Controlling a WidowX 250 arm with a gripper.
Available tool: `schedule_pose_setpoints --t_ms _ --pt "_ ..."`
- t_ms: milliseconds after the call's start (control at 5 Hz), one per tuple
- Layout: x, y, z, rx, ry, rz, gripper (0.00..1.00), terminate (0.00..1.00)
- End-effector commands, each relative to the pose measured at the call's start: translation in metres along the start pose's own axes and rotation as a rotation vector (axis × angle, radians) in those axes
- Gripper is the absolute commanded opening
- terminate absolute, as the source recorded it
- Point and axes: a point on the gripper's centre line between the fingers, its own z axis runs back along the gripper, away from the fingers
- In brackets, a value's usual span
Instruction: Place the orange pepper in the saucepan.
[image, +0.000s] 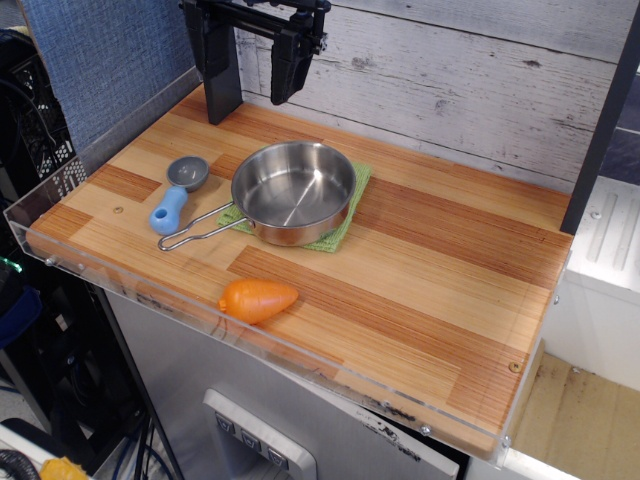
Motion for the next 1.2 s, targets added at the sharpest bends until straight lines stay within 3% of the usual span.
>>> schedule_pose_setpoints --t_ms 0,600,800,1000 --pt "0.000 0.000 0.000 0.000 0.000 0.000 1.00 0.00" --pt "-0.051 -0.029 -0.041 0.073 0.027 -0.178 1.00 0.00" --pt "-0.061 -0.030 -0.062 0.026 0.052 -0.226 1.00 0.00" --pt "-0.063 -0.030 -0.079 0.016 0.094 -0.237 1.00 0.00"
